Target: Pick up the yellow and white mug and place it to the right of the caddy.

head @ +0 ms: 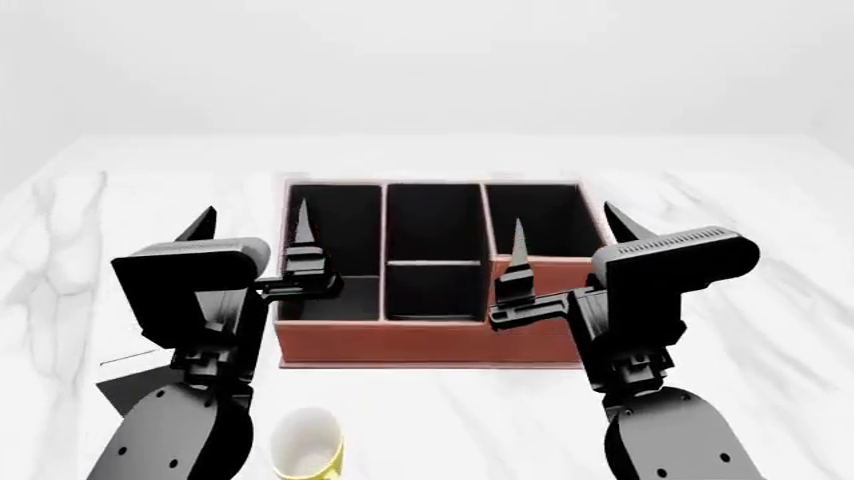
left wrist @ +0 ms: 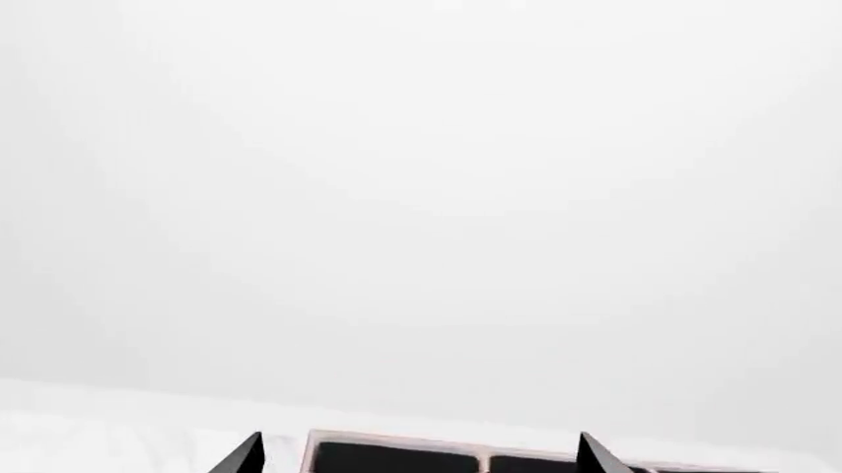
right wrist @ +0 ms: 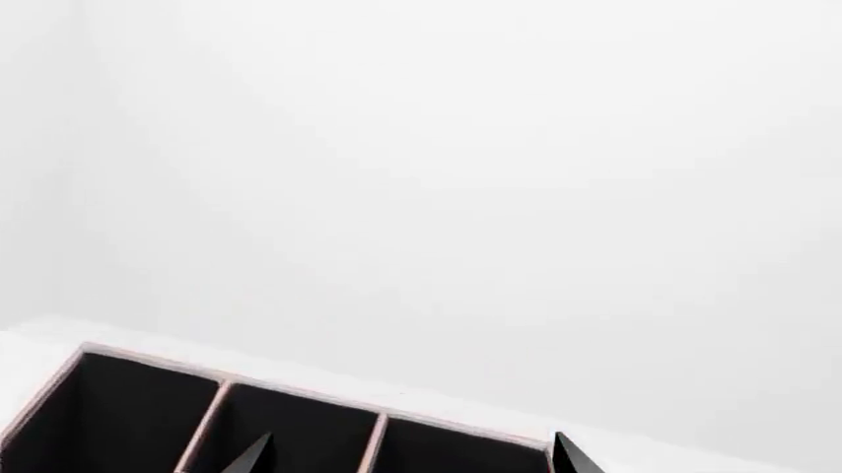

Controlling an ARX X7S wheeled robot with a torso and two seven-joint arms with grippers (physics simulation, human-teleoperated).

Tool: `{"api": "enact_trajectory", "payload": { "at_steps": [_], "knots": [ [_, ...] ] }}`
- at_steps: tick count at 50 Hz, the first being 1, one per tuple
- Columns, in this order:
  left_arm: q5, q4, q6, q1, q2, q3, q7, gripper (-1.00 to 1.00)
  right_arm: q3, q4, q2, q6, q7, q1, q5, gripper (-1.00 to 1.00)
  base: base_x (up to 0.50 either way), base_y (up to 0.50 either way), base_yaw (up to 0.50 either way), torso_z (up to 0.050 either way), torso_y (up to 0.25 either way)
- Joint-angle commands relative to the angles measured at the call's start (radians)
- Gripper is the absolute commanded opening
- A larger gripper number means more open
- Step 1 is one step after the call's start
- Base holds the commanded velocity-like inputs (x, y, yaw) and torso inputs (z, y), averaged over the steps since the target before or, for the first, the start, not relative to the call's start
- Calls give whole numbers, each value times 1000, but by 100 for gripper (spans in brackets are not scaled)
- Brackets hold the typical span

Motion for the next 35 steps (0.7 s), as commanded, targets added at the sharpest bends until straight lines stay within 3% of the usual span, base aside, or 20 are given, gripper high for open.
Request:
{"api": "enact_trajectory", "payload": {
  "at_steps": [1, 10, 35],
  "knots": [
    [2, -5, -3, -3, -11, 12, -12, 100, 8, 3, -1, -23, -1, -4, 22, 100, 0, 0, 0, 0, 0],
    [-21, 4, -7, 1, -16, 4, -13, 100, 8, -5, 1, -17, 6, -2, 28, 100, 0, 0, 0, 0, -8],
    [-31, 20, 4, 5, -36, 18, -24, 100, -53, -107, 35, 2, 3, -3, 22, 100, 0, 0, 0, 0, -230]
  ]
}}
